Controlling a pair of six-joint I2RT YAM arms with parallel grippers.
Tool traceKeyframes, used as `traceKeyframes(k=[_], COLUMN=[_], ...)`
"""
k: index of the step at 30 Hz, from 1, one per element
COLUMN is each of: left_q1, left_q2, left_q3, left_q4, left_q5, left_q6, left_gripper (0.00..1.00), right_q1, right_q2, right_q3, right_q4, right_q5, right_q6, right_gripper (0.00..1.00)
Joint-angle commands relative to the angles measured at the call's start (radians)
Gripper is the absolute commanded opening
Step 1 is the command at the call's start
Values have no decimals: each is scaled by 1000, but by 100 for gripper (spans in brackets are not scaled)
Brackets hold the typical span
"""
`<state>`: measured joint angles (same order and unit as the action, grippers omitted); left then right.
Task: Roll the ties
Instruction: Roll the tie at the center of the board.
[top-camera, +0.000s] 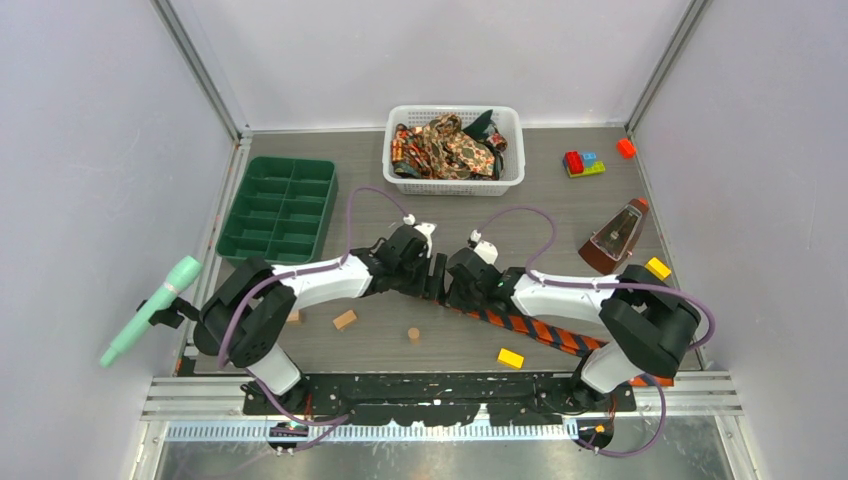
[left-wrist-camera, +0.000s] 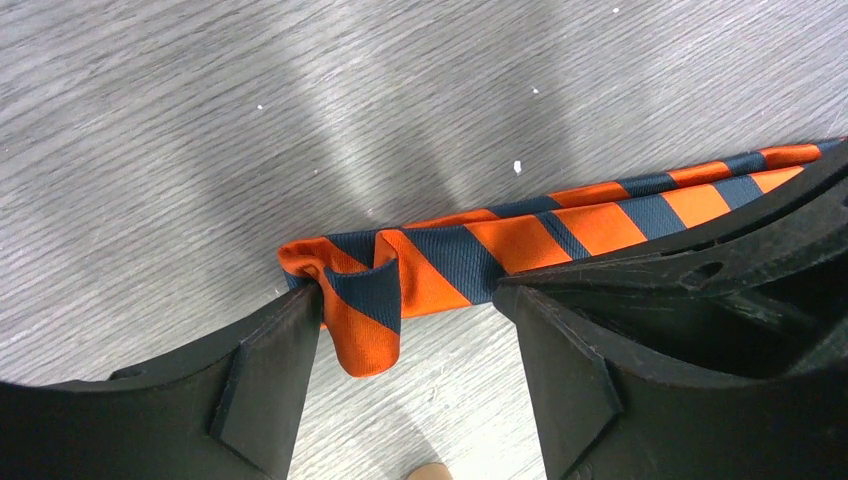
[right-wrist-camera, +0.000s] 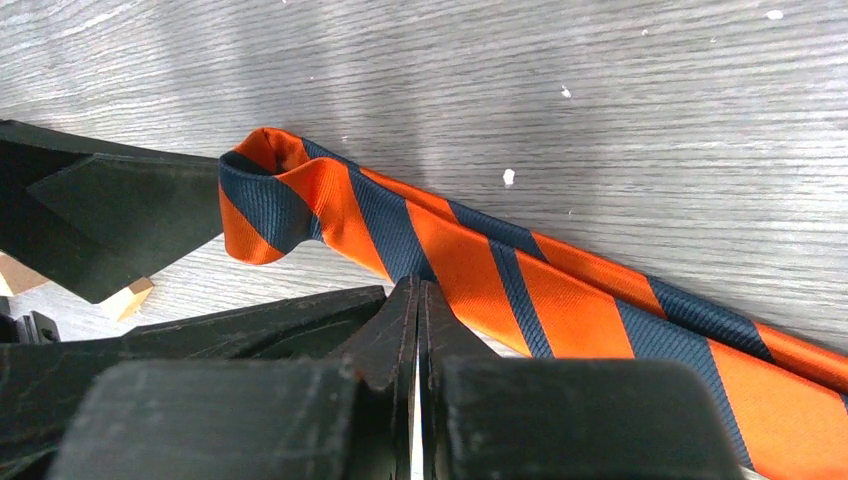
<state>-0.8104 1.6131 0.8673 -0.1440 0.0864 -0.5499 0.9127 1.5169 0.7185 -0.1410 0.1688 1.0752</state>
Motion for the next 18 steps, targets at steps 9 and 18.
traceKeyframes(k=[9,18], left_q1=[-5,-3], left_q2=[-156,-144], left_q3=[45,41], left_q4=[-121,-122], left_q5=[-79,-78], left_q6=[48,55], left_gripper=[77,77], right_q1=[6,6], right_q2=[-74,-50], right_q3=[12,46], right_q4=[11,33], right_q5=[22,33], right_q6=[-22,-31], right_gripper=[4,4])
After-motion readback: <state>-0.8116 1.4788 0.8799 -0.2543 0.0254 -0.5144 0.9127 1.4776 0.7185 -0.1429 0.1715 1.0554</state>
